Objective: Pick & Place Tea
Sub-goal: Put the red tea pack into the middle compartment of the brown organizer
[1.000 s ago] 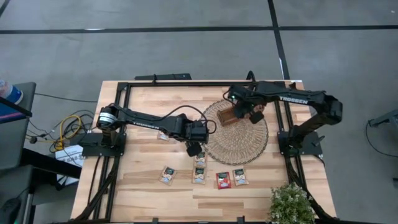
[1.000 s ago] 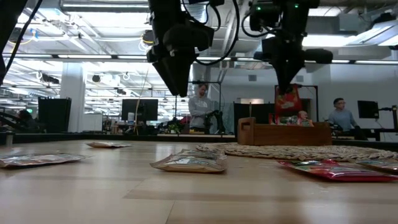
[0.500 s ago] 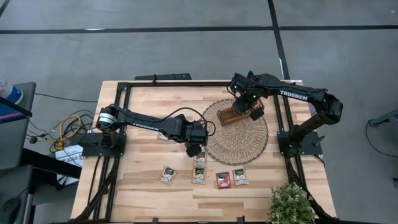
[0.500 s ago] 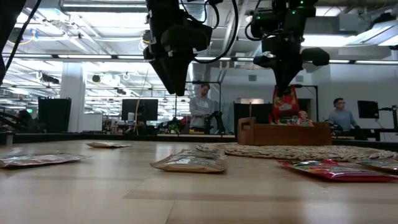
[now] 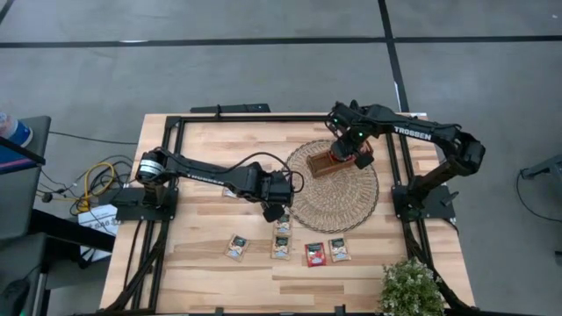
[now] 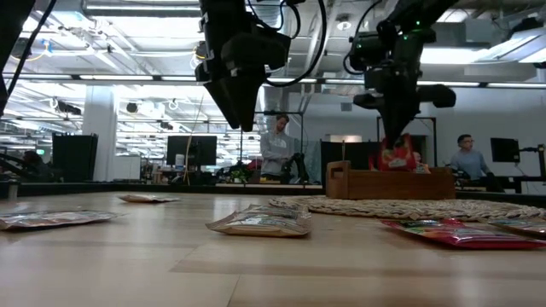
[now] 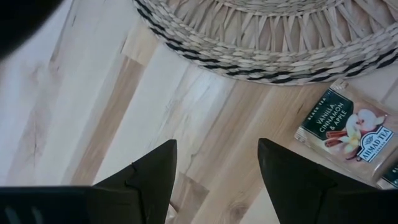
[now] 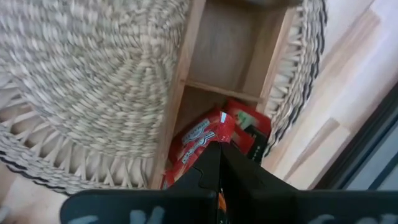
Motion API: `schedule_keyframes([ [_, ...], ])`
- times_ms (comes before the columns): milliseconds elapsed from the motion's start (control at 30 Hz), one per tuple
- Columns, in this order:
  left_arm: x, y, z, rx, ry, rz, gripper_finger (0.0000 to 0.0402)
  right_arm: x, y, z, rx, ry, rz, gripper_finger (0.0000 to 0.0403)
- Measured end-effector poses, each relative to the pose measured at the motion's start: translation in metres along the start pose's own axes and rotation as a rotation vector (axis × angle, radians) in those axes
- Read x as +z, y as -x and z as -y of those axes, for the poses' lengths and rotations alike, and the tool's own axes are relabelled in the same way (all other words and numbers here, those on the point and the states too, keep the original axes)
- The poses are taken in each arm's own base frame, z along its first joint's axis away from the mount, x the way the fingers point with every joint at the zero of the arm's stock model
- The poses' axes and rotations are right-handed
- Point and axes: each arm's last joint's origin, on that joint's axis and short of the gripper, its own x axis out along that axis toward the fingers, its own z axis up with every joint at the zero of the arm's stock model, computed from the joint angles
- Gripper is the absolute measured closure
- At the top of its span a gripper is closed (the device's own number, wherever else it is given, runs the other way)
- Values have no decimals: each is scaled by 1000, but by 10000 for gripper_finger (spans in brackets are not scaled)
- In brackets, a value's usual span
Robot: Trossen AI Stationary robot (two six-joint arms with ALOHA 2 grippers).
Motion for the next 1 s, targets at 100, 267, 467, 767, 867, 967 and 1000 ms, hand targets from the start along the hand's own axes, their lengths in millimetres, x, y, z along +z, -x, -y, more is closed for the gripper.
schedule_keyframes([
  [100,0,0,0,0,3,0,184,-5,-3,2,-13,-18,1,403],
  [267,0,0,0,0,5,0,184,-9,-3,6,-23,-38,51,403],
  [467,-1,1,1,-1,8,1,184,-14,-14,0,5,-47,42,403],
  [767,-1,1,2,-2,6,1,184,-13,-25,-4,-19,-37,17,403],
  [867,-1,1,2,-3,6,1,184,-13,-25,-4,-17,-39,17,403],
  [967,-1,1,2,-5,5,0,184,-13,-25,-4,-14,-52,16,403],
  [1000,-1,1,2,-5,5,0,184,-13,-25,-4,-14,-65,15,403],
])
